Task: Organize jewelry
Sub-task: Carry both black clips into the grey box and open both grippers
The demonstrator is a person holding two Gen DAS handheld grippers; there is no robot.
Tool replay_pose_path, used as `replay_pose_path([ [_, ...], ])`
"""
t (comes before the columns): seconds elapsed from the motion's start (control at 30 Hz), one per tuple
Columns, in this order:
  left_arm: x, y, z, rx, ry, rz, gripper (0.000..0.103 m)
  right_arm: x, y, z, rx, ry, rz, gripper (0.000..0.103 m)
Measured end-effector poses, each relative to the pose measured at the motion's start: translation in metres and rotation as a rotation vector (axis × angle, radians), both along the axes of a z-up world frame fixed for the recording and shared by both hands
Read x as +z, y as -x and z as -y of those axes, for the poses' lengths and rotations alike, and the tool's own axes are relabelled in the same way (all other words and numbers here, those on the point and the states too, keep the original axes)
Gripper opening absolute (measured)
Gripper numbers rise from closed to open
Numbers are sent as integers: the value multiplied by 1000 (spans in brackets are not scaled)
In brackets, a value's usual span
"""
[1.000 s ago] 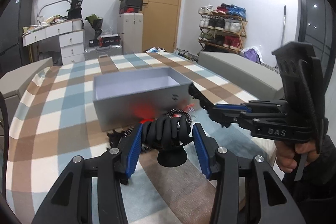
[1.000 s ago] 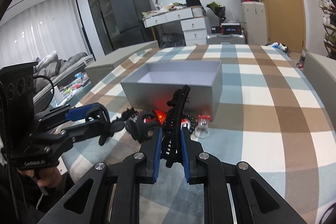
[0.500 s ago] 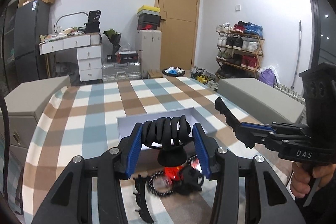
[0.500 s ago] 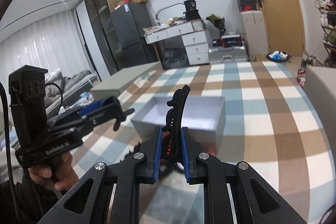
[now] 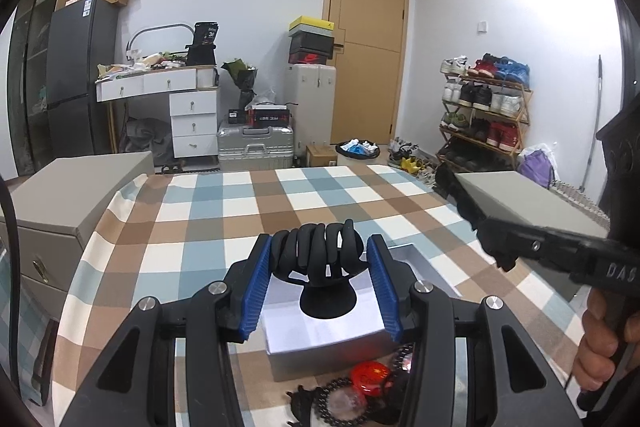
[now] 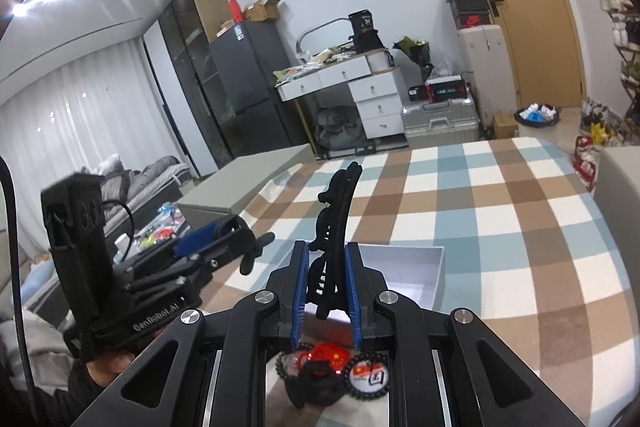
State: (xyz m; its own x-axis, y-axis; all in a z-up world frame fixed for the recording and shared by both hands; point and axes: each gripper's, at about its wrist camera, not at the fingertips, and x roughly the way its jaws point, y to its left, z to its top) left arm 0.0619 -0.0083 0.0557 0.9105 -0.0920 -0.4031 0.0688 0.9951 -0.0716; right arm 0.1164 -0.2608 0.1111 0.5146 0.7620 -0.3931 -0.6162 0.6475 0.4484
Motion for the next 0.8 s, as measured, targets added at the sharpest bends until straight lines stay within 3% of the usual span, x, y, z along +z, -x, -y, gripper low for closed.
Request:
replay_pose_path([
  [0.8, -28, -18, 7, 27, -17, -107, 42, -58, -32, -11, -36, 18, -187, 17],
])
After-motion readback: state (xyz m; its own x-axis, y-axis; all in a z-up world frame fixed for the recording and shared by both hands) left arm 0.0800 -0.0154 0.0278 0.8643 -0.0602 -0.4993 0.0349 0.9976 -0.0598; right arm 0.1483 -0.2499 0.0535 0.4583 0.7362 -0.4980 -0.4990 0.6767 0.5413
